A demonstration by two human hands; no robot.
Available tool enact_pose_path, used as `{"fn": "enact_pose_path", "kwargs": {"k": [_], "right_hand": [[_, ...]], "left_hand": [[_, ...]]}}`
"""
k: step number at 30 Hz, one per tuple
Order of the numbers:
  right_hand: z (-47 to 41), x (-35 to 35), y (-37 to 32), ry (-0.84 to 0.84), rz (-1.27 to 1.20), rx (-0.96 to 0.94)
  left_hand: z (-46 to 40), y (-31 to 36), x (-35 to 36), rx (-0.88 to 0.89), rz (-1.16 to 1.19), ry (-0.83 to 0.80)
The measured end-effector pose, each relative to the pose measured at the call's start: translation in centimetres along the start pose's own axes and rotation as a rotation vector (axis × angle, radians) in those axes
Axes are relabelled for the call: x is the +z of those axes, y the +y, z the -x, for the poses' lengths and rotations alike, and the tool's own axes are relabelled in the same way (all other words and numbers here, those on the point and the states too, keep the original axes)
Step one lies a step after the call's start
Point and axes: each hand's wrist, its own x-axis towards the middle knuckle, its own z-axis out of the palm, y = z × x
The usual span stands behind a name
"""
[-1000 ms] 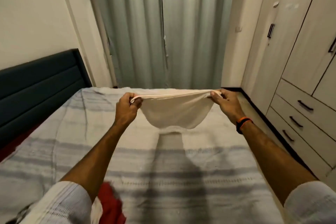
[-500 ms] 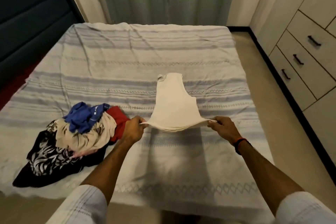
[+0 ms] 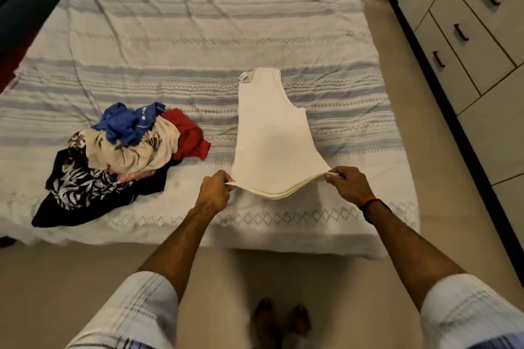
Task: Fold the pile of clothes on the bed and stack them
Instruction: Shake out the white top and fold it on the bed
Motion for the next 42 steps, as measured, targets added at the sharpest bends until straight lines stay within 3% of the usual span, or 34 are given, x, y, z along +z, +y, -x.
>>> {"fn": "enact_pose_path", "kwargs": {"k": [11, 20, 28, 38, 42], "right_hand": [[1.9, 0.6, 3.7, -0.045, 0.097, 0.017], [-0.8, 0.2, 4.2, -0.047, -0.088, 0.075], [-9.6, 1.1, 2.2, -0.018, -0.226, 0.195], [-22.5, 3.2, -0.8, 0.066, -0.234, 0.35], [-27.6, 3.9, -1.6, 0.103, -0.159, 0.29]], "left_hand": [[3.0, -1.0, 3.9, -0.075, -0.067, -0.046], [0.8, -0.1, 4.2, -0.149, 0.12, -0.017], [-9.1, 1.6, 4.0, -0.226, 0.375, 0.036], [-22.2, 3.4, 3.6, -0.264, 0.34, 0.041], [-26.6, 4.4, 3.6, -0.217, 0.324, 0.085]]}}
